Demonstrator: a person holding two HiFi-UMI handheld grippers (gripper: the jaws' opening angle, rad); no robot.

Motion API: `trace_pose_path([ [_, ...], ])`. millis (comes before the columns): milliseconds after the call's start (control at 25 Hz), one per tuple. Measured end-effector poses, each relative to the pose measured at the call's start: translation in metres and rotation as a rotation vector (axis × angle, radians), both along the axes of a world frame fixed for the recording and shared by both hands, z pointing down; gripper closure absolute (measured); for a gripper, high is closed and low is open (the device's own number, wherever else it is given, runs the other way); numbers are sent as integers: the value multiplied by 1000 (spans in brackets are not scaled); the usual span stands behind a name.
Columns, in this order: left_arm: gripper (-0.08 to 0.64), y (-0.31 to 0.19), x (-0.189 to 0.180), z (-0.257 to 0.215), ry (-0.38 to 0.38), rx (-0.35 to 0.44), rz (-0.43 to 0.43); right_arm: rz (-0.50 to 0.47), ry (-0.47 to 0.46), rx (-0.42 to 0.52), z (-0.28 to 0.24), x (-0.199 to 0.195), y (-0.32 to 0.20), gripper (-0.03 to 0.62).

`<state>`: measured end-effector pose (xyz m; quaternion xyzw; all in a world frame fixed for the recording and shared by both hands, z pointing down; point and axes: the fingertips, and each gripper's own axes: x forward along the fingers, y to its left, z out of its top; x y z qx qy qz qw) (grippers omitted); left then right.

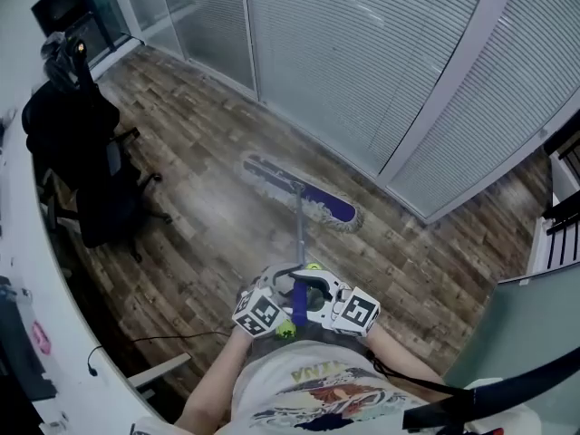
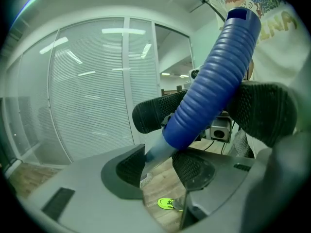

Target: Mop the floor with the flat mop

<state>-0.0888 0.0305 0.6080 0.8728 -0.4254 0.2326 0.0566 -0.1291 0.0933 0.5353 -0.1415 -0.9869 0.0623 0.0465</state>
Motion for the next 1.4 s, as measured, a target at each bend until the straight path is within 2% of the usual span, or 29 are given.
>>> trace_pose_path([
  [160,406,55,19,-3,15,-1,-51,-64,-7,42,-3,21,57,322],
  [440,407,127,67,-9,9,-32,-104,-116,-15,1,-10,73,128,319],
  [520,407,143,90,-8,3,-40,-131,-131,-10,-23,-9,99,144,318],
  [720,405,177,168,-2,-5,-44,-192,-203,-23,16,-4,182,180,314],
  [920,405,219,217,3,12,-50,-246,-276,12,39,5,236,224,313],
  [1120,405,235,232,8,0,-52,-249,-292,6,37,10,251,240,313],
  [1400,407,226,220,14,-54,-50,-196,-315,-3,19,15,237,232,308],
])
